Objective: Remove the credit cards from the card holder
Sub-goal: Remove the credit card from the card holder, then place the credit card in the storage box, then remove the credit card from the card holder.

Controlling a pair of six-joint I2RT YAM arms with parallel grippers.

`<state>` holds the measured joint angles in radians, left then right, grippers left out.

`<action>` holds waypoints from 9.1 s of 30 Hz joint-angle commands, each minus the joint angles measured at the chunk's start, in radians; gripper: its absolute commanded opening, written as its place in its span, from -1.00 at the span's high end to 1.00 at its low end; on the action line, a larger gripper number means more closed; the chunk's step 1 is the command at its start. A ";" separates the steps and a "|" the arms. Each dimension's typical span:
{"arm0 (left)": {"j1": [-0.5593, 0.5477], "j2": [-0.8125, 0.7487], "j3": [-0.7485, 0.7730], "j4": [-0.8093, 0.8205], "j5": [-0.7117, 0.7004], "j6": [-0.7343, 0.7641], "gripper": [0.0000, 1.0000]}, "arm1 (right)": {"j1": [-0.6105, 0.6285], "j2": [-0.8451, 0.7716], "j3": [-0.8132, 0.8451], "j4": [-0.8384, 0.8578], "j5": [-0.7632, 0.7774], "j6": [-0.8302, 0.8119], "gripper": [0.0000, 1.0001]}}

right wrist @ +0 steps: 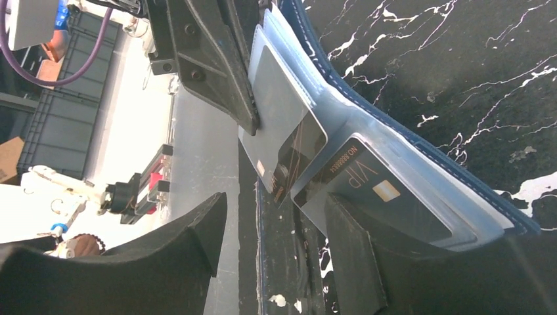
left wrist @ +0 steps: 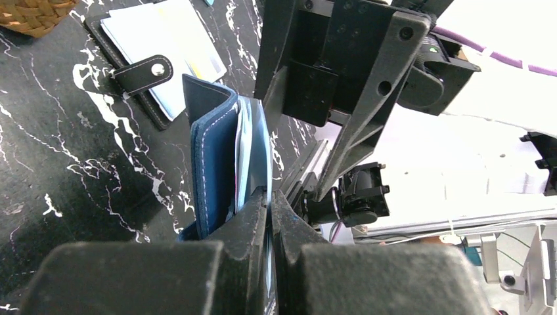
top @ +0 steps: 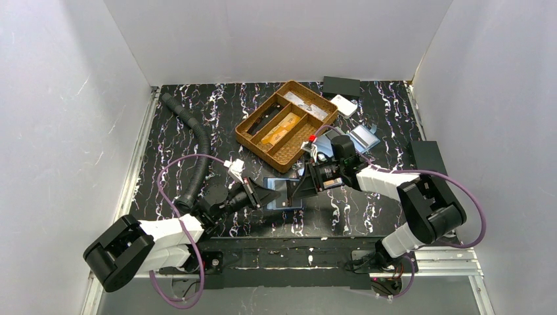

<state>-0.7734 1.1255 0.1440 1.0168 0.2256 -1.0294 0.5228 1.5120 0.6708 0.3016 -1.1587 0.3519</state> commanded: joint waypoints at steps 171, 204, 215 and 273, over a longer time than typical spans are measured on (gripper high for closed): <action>0.506 0.930 1.909 -1.837 0.206 1.265 1.00 | -0.357 0.145 0.792 -1.519 0.537 -1.300 -0.96; 0.531 1.217 2.060 -1.640 0.245 1.207 0.98 | -0.357 0.169 0.756 -1.503 0.489 -1.248 -0.96; 0.537 0.694 1.682 -1.346 -0.092 0.982 -0.41 | -0.357 0.053 0.727 -1.495 0.474 -1.211 -0.96; 0.205 -0.450 0.149 -1.097 0.091 -0.096 -0.86 | -0.320 -0.245 0.354 -1.390 0.382 -1.220 -0.90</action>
<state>-0.5419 0.6914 0.3492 -0.2481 0.3325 -1.1042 0.1722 1.3437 1.0534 -1.1400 -0.7361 -0.8715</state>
